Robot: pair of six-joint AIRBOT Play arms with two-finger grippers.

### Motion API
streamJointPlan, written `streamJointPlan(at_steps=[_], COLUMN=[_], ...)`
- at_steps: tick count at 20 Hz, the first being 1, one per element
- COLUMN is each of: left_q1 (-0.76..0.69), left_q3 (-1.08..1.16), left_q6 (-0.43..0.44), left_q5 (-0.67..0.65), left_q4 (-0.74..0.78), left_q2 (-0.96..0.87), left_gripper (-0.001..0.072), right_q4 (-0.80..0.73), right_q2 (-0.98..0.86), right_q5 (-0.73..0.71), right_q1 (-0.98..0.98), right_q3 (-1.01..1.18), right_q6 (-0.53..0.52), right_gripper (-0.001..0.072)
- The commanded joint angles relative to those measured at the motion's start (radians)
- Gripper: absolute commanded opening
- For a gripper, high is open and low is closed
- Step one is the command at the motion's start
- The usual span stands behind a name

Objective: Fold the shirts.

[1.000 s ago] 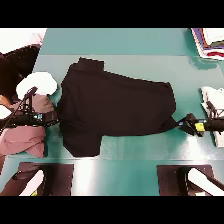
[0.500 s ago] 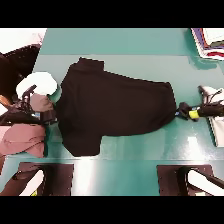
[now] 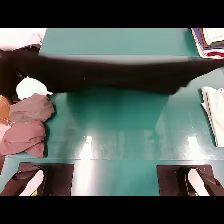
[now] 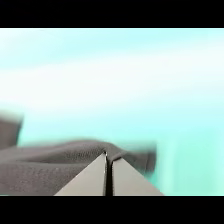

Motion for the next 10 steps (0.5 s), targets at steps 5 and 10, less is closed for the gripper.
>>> streamJointPlan(at_steps=[5,10], left_q1=[0.001,0.001], left_q3=[0.505,0.264], left_q6=[-0.077,-0.076], left_q5=[0.158,0.17], left_q4=[0.006,0.013], left_q2=[0.0,-0.018], left_gripper=[0.0021,0.0021], right_q4=[-0.027,-0.253], right_q2=[0.024,-0.133], right_q5=[0.061,0.196], right_q1=[-0.092,0.055], right_q3=[0.402,0.58], right_q6=[0.032,0.135], right_gripper=[0.0015,0.0015])
